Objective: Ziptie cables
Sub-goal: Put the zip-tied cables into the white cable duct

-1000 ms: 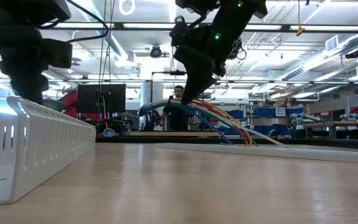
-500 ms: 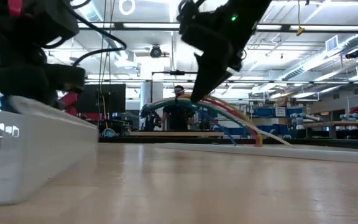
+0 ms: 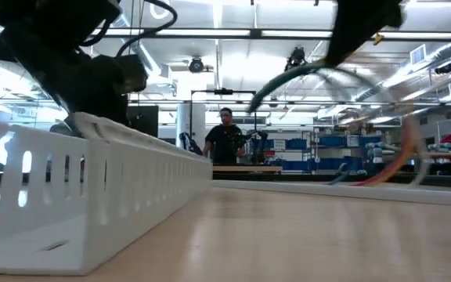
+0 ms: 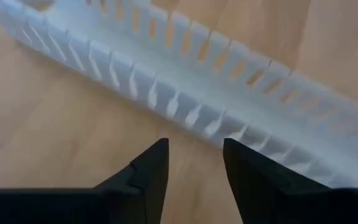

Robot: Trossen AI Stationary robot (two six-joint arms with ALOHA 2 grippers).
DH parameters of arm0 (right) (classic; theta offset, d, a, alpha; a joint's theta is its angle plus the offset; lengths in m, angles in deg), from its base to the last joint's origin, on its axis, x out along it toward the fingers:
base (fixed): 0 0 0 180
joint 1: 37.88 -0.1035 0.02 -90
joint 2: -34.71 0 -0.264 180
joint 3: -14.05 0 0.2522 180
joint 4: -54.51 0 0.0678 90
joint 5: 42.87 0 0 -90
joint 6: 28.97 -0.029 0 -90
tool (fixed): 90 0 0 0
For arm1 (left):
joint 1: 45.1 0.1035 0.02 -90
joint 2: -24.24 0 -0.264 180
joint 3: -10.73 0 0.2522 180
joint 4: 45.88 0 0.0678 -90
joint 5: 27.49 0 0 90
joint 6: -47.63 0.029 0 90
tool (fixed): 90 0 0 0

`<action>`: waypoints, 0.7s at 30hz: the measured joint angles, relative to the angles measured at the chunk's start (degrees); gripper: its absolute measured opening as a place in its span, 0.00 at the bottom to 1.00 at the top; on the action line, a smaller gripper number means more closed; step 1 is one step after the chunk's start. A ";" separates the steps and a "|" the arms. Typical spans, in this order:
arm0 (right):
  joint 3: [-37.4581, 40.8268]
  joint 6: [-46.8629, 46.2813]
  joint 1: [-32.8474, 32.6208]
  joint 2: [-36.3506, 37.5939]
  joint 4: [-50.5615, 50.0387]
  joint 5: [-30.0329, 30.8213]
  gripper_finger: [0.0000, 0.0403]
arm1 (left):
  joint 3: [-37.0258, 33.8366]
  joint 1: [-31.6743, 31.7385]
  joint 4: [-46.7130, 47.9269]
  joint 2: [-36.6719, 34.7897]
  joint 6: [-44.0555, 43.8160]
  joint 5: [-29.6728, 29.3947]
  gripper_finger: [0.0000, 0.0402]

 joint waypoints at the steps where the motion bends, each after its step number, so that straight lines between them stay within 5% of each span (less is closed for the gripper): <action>1: -1.35 -2.25 -1.00 0.04 -2.89 -0.34 0.00 | 0.04 0.00 -1.79 0.38 -0.15 -0.06 0.41; 10: -5.61 -9.70 -5.33 -0.09 -10.69 -3.38 0.00 | 0.06 -1.96 4.68 0.82 -8.01 19.94 0.41; 21: -5.61 -9.09 -5.40 -0.14 -11.31 -3.24 0.00 | 4.56 -12.49 0.26 4.30 -13.83 17.58 0.41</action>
